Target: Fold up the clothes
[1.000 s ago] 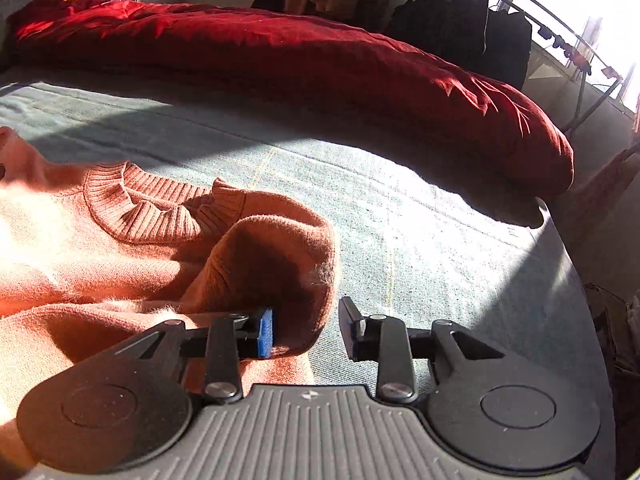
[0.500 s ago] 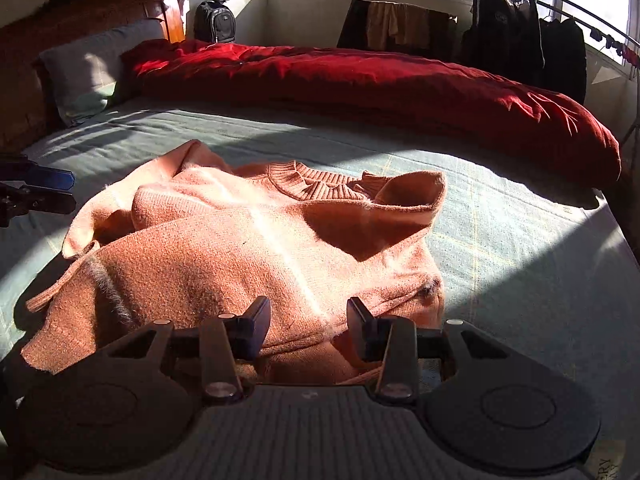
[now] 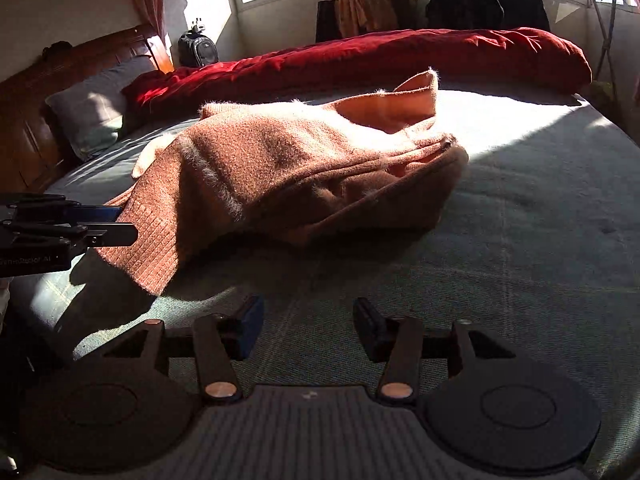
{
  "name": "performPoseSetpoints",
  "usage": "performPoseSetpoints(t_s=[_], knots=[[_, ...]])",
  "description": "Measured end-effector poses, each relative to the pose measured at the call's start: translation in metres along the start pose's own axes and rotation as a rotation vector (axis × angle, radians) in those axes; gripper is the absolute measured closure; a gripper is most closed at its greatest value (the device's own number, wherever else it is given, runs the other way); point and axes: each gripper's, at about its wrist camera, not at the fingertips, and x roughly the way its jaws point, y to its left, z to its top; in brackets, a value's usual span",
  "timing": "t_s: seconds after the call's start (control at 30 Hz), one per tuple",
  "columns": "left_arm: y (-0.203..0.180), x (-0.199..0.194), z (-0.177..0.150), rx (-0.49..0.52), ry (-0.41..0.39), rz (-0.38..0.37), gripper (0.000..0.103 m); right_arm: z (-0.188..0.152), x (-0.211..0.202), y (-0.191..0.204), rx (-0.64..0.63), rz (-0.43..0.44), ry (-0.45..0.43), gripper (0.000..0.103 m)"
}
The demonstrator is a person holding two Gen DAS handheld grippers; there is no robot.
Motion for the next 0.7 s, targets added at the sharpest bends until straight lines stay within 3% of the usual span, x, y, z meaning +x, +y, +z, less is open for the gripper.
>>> performPoseSetpoints(t_s=[0.13,0.43,0.7], knots=[[-0.009,-0.003,-0.011,-0.035,-0.023,-0.003,0.095,-0.013,-0.009,-0.007,0.033,-0.024,-0.007,0.048],[-0.015,0.007,-0.012,-0.115,-0.039,0.030,0.097,-0.015,-0.010,-0.001,0.037,0.024,-0.032,0.044],[-0.016,-0.006,-0.003,-0.246,-0.097,-0.167,0.098,-0.012,-0.012,0.014,-0.025,0.081,-0.065,0.044]])
